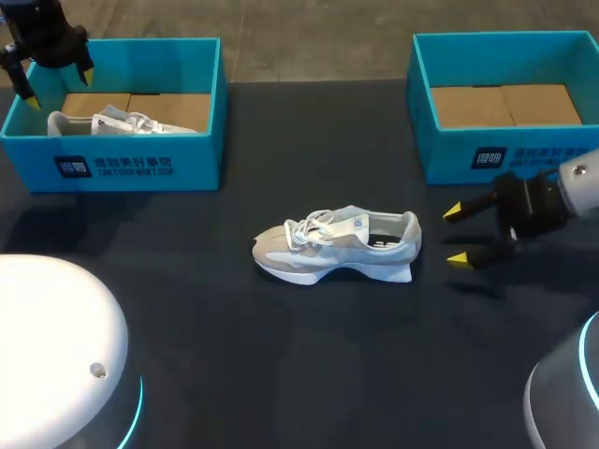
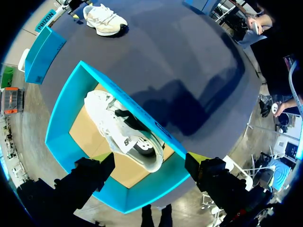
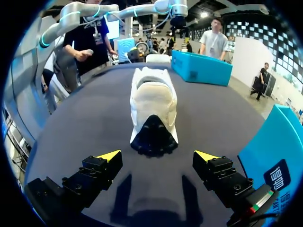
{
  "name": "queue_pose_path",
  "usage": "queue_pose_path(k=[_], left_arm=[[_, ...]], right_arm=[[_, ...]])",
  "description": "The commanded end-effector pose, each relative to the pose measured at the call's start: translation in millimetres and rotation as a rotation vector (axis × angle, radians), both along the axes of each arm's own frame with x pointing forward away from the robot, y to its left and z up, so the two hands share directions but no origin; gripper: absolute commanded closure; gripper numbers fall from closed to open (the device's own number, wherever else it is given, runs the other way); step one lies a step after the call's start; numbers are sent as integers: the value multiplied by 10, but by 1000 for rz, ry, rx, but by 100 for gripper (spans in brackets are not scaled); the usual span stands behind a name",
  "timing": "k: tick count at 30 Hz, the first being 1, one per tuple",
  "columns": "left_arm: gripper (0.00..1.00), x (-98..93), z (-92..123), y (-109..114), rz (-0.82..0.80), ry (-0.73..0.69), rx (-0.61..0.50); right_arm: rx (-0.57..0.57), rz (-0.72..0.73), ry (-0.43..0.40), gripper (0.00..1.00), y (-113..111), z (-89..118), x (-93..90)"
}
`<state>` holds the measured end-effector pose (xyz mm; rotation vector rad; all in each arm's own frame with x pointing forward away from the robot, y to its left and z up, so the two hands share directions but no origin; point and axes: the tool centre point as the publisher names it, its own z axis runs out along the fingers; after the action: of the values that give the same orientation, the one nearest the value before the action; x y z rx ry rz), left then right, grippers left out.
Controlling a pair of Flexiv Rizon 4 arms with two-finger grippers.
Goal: Take the shoe out of the shoebox, open the shoe tongue, remove and reinsert the insole, then place the shoe into the shoebox
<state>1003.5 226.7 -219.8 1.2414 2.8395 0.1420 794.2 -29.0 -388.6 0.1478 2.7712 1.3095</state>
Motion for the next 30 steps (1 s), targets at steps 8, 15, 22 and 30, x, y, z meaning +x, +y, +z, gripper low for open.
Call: queue_pose_path(k=[8,15,22,30], left_arm=[[0,-13,8,-1,0,-1,2],[0,-13,8,-1,0,-1,2],[0,-13,8,-1,0,-1,2],[0,-13,8,-1,0,-1,2]], right_arm=[[-2,15,31,0,235,-105,64],[15,-20,47,0,413,-145,50],[30,-47,43,0,565,-165,38],[35,-70,32,0,696,-187,36]])
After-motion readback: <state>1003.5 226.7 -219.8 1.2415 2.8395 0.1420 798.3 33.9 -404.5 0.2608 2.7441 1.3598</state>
